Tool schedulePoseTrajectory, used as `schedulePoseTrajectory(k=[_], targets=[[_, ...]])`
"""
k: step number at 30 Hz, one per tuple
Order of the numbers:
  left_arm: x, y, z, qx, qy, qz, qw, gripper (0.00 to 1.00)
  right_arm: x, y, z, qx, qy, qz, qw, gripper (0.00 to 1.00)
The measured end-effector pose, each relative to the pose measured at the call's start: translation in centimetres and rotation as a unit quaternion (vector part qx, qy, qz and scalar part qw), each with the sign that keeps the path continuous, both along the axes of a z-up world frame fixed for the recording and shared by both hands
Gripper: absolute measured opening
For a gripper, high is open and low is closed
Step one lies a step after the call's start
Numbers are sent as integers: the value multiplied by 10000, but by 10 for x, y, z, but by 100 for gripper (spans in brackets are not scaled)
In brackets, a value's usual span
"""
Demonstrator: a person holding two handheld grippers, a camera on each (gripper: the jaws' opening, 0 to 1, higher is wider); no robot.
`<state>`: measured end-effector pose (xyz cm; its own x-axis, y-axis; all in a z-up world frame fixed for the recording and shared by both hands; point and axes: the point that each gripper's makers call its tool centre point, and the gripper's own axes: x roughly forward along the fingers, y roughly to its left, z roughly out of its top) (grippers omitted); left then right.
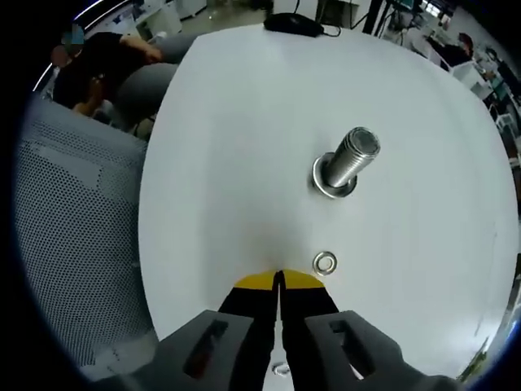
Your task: Place the washer onto the threaded stud by aligning its center hole with the stud, sliding it down to the base, and recovering from edge contact or off-axis alignment until the washer reaches the visible bottom stop.
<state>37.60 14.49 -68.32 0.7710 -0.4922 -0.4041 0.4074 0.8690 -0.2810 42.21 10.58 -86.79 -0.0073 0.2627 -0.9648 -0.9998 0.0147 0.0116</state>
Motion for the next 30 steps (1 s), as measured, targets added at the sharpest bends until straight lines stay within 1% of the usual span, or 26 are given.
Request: schedulePoseTrajectory(k=[1,2,3,4,5,6,8,10,13,15,17,21,25,26,30], targets=[[0,0,0,0,1,1,10000,20,-1,-2,-2,-50,23,12,10000,2],[0,0,0,0,-2,3,10000,20,-1,-5,-3,-109,-10,87,9999,2],[0,0,0,1,-2,3,10000,20,1,-5,-2,-84,-73,196,9997,2],[0,0,0,5,0,6,10000,20,3,-6,-2,-80,-48,110,9999,2],[0,0,0,14,6,8,10000,20,6,-9,-1,-59,18,-132,9999,2],[0,0,-1,16,8,9,10000,20,9,-8,1,59,38,-256,9996,2],[0,1,-1,16,14,14,10000,20,16,-8,9,215,107,-560,9981,3],[0,1,-1,23,15,20,10000,20,20,-12,16,256,99,-572,9980,3],[0,1,-1,28,24,13,10000,20,25,-17,21,242,22,-545,9982,3],[0,1,-1,35,16,11,10000,20,30,-20,28,305,-2,-601,9977,3],[0,0,-1,37,25,7,10000,20,32,-19,38,471,24,-774,9959,3],[0,-1,-2,53,41,-34,10000,20,40,-26,58,646,-113,-806,9946,4],[-1,-3,-3,70,56,-86,9999,20,51,-43,73,764,-242,-1018,9916,8],[-1,-4,-2,54,38,-100,9999,20,57,-62,83,819,-330,-1300,9876,10],[-2,-7,-2,79,34,-166,9998,20,59,-79,94,876,-401,-1477,9843,12]])
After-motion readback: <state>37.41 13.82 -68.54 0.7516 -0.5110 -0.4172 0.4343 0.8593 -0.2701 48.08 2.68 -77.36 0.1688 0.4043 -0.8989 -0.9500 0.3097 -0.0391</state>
